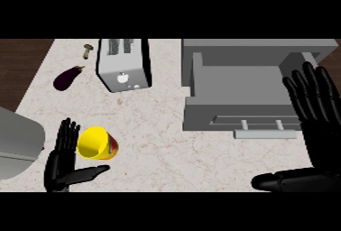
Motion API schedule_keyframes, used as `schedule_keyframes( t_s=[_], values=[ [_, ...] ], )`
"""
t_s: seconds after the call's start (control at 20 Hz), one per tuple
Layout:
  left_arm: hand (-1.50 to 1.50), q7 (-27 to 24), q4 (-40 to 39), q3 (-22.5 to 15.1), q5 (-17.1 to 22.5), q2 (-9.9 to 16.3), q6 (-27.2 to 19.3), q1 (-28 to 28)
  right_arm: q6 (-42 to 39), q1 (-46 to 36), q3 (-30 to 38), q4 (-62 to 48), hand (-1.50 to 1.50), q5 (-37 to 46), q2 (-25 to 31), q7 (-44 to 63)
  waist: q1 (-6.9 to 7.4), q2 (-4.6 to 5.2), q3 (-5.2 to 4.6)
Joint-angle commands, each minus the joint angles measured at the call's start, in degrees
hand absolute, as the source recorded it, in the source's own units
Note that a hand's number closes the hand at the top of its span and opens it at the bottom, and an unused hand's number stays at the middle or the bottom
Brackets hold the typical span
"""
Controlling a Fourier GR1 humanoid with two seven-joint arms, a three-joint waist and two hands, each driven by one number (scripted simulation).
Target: Pick up the cup, place it into the drawer and close the drawer
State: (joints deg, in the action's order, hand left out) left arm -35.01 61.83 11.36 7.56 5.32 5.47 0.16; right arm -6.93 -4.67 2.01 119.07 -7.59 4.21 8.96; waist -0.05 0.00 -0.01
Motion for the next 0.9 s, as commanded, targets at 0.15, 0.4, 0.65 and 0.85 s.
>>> schedule_keyframes(
  t_s=[0.15,0.4,0.65,0.85],
  values=[
    [-1.5,-6.44,-11.72,0.42,-1.11,0.08,-0.38,-5.95,0.83,1.21,-1.83,0.56,-1.5,1.45,-1.56,-1.04,-0.13,0.02,-0.01],
    [-1.5,-1.55,-5.85,-1.7,-0.44,-1.04,-1.01,-3.82,0.49,0.67,-1.38,1.27,-1.5,0.76,-1.09,0.26,0.04,-0.03,0.02],
    [-1.5,-6.6,-11.86,-0.26,1.02,1.07,2.97,-5.81,-0.08,-1.47,0.67,0.6,-1.5,-0.97,0.03,0.62,0.02,-0.01,0.01],
    [-1.5,-11.76,-20.15,2.06,2.29,2.78,6.0,-9.28,1.54,-4.54,-0.37,1.35,-1.5,-0.58,-0.02,4.64,-0.09,0.02,-0.02]
  ],
)
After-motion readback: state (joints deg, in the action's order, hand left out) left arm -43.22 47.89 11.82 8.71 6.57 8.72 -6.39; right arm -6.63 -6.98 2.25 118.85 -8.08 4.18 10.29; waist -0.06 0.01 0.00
